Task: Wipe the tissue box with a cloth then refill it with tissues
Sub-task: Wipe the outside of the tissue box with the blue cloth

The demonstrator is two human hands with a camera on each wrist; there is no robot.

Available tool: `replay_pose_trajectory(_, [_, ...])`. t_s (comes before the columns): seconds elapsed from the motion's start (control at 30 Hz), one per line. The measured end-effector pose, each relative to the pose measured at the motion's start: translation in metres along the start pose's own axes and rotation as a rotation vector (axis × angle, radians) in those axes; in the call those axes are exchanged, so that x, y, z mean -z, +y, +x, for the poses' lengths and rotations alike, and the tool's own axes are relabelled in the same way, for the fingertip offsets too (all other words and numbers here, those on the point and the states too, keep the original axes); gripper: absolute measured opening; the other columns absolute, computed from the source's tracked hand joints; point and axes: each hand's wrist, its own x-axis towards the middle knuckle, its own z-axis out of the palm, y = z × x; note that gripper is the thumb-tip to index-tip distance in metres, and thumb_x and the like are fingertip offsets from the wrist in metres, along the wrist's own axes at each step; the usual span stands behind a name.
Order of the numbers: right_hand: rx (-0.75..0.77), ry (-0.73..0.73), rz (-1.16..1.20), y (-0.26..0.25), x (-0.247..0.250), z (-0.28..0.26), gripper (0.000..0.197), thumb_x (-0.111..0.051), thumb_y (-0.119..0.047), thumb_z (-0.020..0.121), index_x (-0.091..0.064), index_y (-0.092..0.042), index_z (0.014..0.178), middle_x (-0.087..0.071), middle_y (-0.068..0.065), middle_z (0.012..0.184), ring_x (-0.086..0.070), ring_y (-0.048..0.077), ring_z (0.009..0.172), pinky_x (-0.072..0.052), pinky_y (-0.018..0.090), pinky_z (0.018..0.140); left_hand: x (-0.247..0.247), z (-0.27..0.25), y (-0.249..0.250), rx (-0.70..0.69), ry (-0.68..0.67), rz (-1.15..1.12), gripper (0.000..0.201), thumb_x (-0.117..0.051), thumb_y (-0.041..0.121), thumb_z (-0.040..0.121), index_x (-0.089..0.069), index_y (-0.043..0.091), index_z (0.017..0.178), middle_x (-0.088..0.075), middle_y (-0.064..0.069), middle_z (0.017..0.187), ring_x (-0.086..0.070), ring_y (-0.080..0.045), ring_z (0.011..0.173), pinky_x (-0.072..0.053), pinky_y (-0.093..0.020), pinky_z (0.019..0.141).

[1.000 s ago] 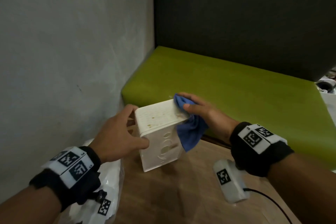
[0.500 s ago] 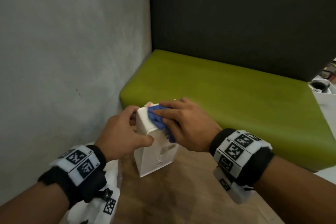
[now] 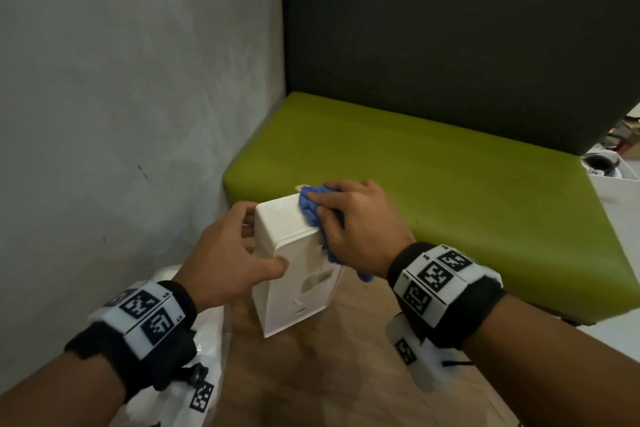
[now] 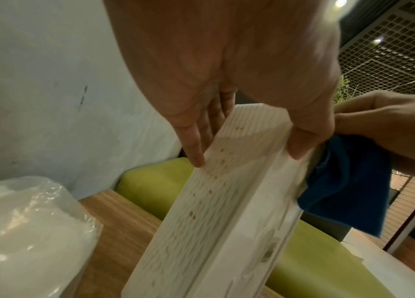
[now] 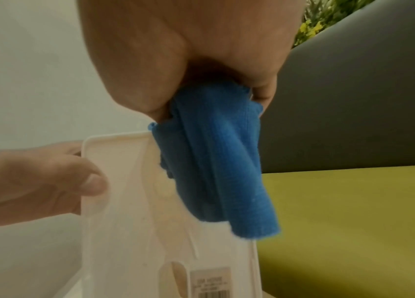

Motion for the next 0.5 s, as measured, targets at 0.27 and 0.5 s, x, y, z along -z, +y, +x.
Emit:
replay_pose_trajectory(0.27, [-0.08, 0.038, 0.029, 0.015, 0.004, 0.003, 0.044, -0.034, -0.033, 0.087, -0.07, -0.03, 0.113, -0.065, -0.002, 0.128, -0.056, 0.029, 0.109, -0.044, 0.045, 0.09, -0.023, -0.006, -0.044, 0.077, -0.205, 0.109, 0.1, -0.088, 0.041, 0.052, -0.04, 0.023, 0.138, -0.057, 0.006, 0.133, -0.057, -0.018, 0.121, -0.052, -0.044, 0.1])
replay_pose_trajectory(0.5, [-0.196, 0.041, 0.166, 0.022, 0.006, 0.009, 0.031, -0.044, -0.02, 0.094, -0.074, -0.02, 0.104, -0.072, 0.003, 0.114, -0.062, 0.026, 0.096, -0.052, 0.037, 0.082, -0.032, -0.005, -0.043, 0.007, -0.129, 0.197, 0.089, -0.072, 0.054, 0.049, -0.049, 0.029, 0.131, -0.059, 0.008, 0.123, -0.058, -0.017, 0.11, -0.054, -0.044, 0.093])
